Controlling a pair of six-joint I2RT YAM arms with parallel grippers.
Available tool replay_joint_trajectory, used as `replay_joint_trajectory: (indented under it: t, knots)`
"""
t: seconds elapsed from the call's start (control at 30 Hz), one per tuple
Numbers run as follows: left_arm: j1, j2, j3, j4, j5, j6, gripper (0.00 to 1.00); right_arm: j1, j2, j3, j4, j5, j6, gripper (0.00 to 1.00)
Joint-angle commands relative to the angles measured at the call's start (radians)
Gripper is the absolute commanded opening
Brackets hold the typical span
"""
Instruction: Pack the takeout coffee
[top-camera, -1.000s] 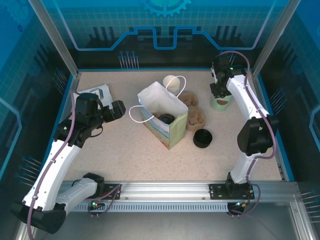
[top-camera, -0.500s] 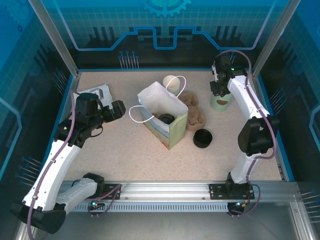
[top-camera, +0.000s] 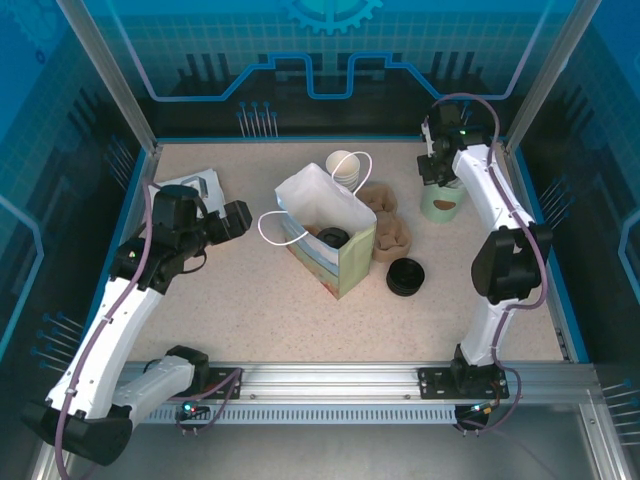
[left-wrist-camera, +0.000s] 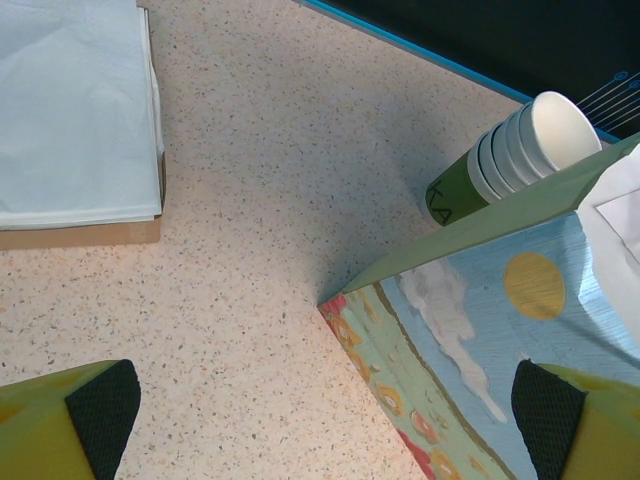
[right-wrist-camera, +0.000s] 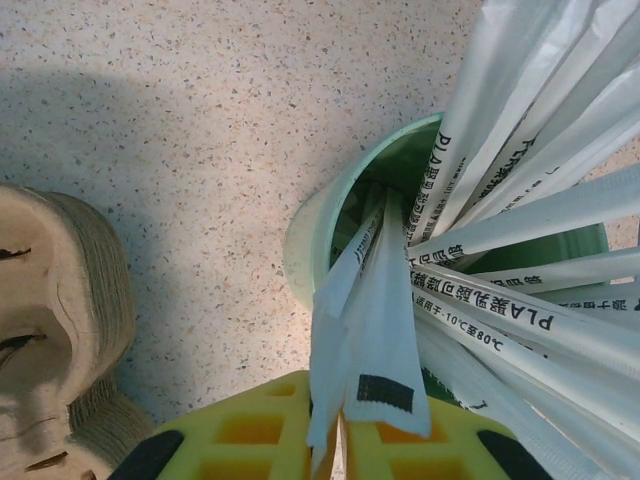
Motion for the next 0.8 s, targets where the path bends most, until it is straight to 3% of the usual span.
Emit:
replay_joint_trajectory:
  t: [0.0,0.3,0.77]
  knots:
    - [0.009,0.005,0.003,-0.005,-0.010,-0.003,0.99,-0.010,-0.010,0.014,-0.008,0.006,-0.002,0.13]
    - [0.009,0.002,0.000,-0.005,-0.007,-0.009,0.99,-0.012,-0.097,0.009,-0.046,0.042,-0.016,0.07]
    - [0.009,-0.005,-0.006,-0.001,-0.002,-0.013,0.99,-0.060,-0.187,0.009,-0.110,0.014,-0.035,0.06]
